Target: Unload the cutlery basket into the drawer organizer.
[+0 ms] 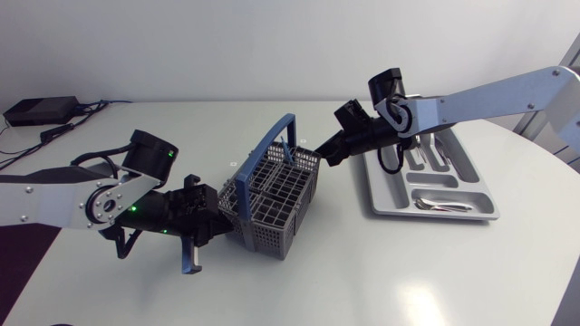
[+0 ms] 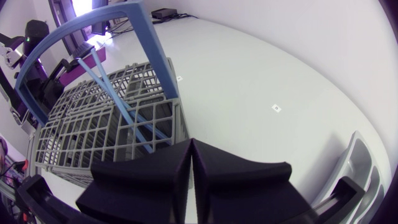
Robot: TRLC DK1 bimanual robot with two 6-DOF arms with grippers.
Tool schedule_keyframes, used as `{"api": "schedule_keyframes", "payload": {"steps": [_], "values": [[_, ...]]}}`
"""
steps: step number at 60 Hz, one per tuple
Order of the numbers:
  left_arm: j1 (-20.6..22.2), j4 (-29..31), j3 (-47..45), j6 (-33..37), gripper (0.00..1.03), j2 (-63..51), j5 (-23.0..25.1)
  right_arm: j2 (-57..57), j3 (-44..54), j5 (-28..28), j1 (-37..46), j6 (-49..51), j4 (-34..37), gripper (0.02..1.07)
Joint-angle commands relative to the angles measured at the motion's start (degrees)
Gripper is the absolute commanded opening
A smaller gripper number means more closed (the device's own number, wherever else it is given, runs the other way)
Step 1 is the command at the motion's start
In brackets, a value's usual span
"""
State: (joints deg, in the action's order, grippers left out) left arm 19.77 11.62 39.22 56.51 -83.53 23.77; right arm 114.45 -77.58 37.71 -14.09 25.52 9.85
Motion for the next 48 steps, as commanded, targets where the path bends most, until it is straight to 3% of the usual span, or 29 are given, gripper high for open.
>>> {"api": "schedule_keyframes", "payload": {"steps": [1,23,48], "values": [[-1.58,-2.56,2.09,-0.88,0.18,-2.34,-0.13,-2.48,2.87,1.92,-0.59,1.64,2.19,0.11],[-5.88,-5.46,10.26,-0.96,0.18,-10.43,-0.21,-13.73,14.48,2.1,-0.59,4.45,5.45,0.11],[-6.06,-6.17,16.41,-2.72,0.18,-14.74,-1.18,-21.99,24.76,1.4,-0.94,5.42,5.97,0.11]]}}
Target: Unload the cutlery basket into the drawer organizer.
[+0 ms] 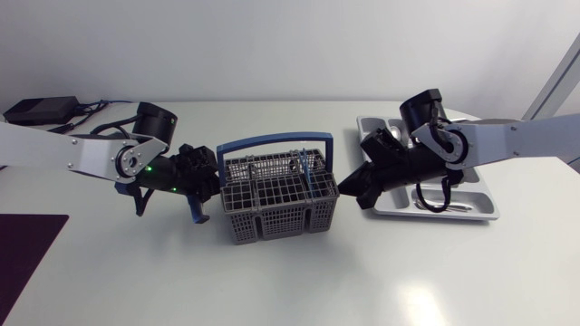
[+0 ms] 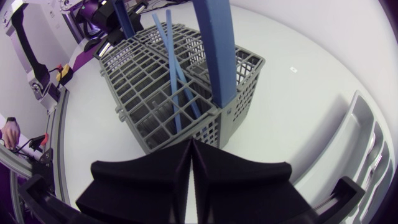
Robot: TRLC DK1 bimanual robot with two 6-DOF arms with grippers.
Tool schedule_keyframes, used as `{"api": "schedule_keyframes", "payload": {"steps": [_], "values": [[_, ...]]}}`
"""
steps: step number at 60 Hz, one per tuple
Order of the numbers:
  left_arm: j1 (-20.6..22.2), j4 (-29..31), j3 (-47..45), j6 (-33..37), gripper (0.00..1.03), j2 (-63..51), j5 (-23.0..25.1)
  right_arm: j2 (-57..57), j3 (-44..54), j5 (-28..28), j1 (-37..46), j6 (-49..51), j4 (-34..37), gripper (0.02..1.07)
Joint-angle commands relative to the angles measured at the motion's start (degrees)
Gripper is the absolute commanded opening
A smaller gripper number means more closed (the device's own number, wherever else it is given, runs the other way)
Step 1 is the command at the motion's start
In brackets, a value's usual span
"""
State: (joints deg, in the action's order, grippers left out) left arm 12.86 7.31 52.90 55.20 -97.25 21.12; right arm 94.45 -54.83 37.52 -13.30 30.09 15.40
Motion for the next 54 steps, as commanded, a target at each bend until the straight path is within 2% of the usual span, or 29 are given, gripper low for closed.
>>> {"api": "schedule_keyframes", "payload": {"steps": [1,15,43,54], "values": [[0.85,-1.86,2.91,-1.59,0.18,-1.19,1.46,-2.17,2.27,1.59,-1.82,0.85,0.51,0.11],[1.2,-2.21,5.02,-2.47,0.18,-2.59,0.76,-4.19,2.53,0.45,-2.34,0.32,1.13,0.11],[0.85,-2.21,4.58,-2.82,0.18,-2.86,-0.12,0.38,-1.6,-2.19,-3.66,-0.47,0.42,0.11],[-0.38,-2.13,3.52,-2.55,0.19,-1.98,-0.21,-3.05,3.5,-8.43,-3.22,-0.29,-4.68,0.11]]}}
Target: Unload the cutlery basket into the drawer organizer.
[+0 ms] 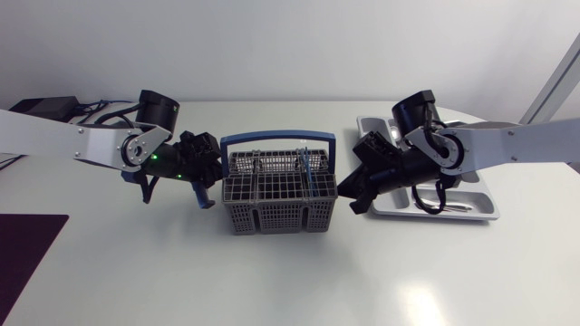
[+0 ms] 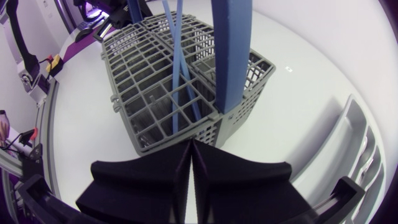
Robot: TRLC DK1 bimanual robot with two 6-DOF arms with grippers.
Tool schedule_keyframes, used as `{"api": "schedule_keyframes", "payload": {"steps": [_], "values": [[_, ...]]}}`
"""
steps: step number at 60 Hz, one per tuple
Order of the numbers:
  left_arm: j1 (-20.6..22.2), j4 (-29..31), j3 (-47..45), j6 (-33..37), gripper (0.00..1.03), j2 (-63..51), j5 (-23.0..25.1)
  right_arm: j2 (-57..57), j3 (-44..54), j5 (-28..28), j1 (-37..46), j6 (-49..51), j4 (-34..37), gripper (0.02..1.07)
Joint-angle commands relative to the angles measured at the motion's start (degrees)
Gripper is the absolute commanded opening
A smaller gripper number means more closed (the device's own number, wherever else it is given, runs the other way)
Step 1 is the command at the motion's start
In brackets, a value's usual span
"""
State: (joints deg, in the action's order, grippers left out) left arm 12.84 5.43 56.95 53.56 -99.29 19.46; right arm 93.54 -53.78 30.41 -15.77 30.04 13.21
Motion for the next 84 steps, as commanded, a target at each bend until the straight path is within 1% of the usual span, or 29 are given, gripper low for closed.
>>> {"api": "schedule_keyframes", "payload": {"steps": [1,3,6,9,12,16,18,20,22,24,34,41,45,48,54,66,74,75,81,84], "values": [[-0.54,-0.25,-0.7,-0.91,0.19,0.41,1.45,-2.66,2.89,-1.94,-0.75,-0.25,-2.93,0.12],[-0.98,-0.25,-1.31,-0.91,0.21,1.29,1.45,-4.15,4.38,-3.43,-0.75,-0.25,-3.98,0.18],[-1.5,-0.25,-2.28,-0.91,0.27,2.61,1.45,-6.44,6.23,-4.22,-0.75,-0.07,-4.95,0.33],[-2.29,-0.33,-3.25,-0.91,0.33,4.01,1.45,-8.63,7.28,-4.66,-0.75,0.02,-4.95,0.4],[-2.56,-0.33,-4.13,-1.0,0.34,5.33,1.45,-11.1,8.34,-4.75,-0.49,0.1,-4.95,0.46],[-3.35,-0.33,-5.27,-1.09,0.42,7.0,1.54,-13.91,9.22,-4.66,0.13,0.02,-4.86,0.55],[-3.52,-0.33,-5.97,-1.18,0.49,8.14,1.63,-15.23,9.66,-4.57,0.39,0.02,-4.78,0.55],[-3.7,-0.42,-6.5,-1.18,0.53,8.93,1.63,-16.37,10.1,-4.57,0.56,-0.07,-4.86,0.55],[-3.79,-0.33,-7.11,-1.27,0.6,10.16,1.72,-17.34,10.45,-4.4,0.65,-0.25,-4.86,0.55],[-3.79,-0.33,-7.55,-1.35,0.64,11.22,1.72,-18.13,10.89,-4.31,0.65,-0.42,-4.86,0.56],[-3.52,-0.33,-9.49,-2.32,0.76,16.05,1.81,-19.71,11.77,-3.87,-1.19,-1.92,-5.21,0.56],[-1.85,-0.33,-11.07,-3.11,0.84,18.87,1.81,-18.65,11.42,-4.13,-3.83,-3.24,-6.8,0.56],[-0.98,-0.33,-11.51,-3.73,0.84,19.92,1.89,-17.95,11.15,-4.66,-5.24,-4.38,-8.11,0.56],[-0.1,-0.42,-11.95,-4.08,0.86,20.62,1.89,-16.98,10.62,-5.37,-6.47,-4.99,-8.73,0.56],[1.66,-1.04,-12.56,-4.78,0.87,20.89,1.89,-14.96,9.57,-6.95,-8.4,-6.31,-10.22,0.56],[5.53,-4.82,-13.18,-7.15,0.87,19.3,1.89,-10.48,8.25,-9.41,-10.07,-8.07,-14.62,0.56],[8.16,-5.7,-10.1,-12.25,0.87,15.96,1.89,-10.3,8.16,-9.32,-9.81,-8.42,-15.23,0.56],[8.69,-5.7,-9.22,-13.75,0.86,15.26,1.89,-10.74,8.43,-9.32,-9.81,-8.42,-15.23,0.56],[10.45,-6.22,-7.03,-17.53,0.86,13.15,1.89,-13.2,10.01,-9.14,-9.37,-8.33,-14.97,0.56],[11.15,-7.1,-6.85,-17.7,0.86,12.63,1.81,-14.08,10.71,-9.06,-9.1,-8.33,-15.06,0.56]]}}
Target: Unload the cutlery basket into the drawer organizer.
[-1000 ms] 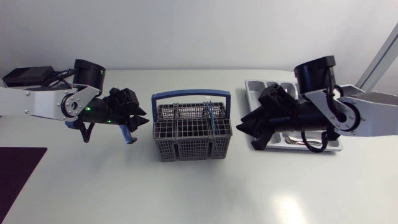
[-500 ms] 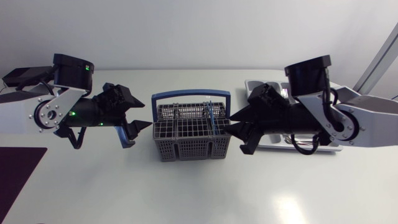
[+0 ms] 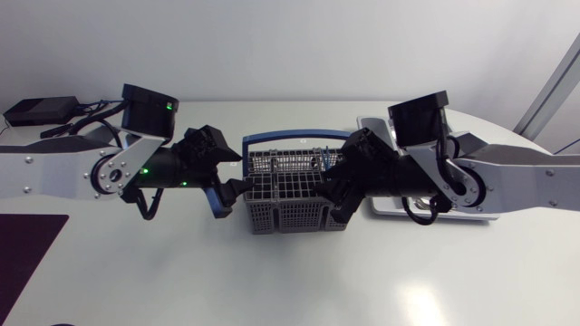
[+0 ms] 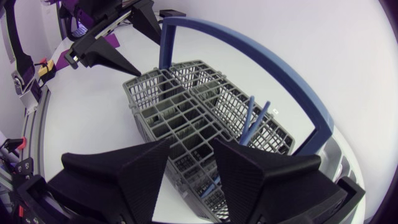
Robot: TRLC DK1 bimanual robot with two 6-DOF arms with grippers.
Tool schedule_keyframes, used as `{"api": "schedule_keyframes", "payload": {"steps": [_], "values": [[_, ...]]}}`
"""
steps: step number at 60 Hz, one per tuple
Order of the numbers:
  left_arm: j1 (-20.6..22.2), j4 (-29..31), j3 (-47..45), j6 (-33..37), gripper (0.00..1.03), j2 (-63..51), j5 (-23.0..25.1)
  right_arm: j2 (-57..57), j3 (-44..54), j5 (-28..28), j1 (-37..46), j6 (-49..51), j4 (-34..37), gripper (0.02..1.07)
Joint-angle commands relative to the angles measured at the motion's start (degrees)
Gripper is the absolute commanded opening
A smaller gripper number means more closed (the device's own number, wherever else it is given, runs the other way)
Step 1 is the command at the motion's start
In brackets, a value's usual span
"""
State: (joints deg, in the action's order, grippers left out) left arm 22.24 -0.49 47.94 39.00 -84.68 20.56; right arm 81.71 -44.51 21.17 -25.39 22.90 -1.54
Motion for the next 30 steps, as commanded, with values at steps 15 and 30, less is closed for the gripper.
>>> {"api": "schedule_keyframes", "payload": {"steps": [15,30], "values": [[0.0,-1.35,2.24,-3.06,0.86,-2.85,0.27,-3.4,2.24,1.86,5.52,-0.31,0.4,0.56],[-3.61,-1.18,-0.92,-2.35,0.86,0.31,0.27,-11.22,3.2,4.41,16.95,2.15,5.58,0.4]]}}
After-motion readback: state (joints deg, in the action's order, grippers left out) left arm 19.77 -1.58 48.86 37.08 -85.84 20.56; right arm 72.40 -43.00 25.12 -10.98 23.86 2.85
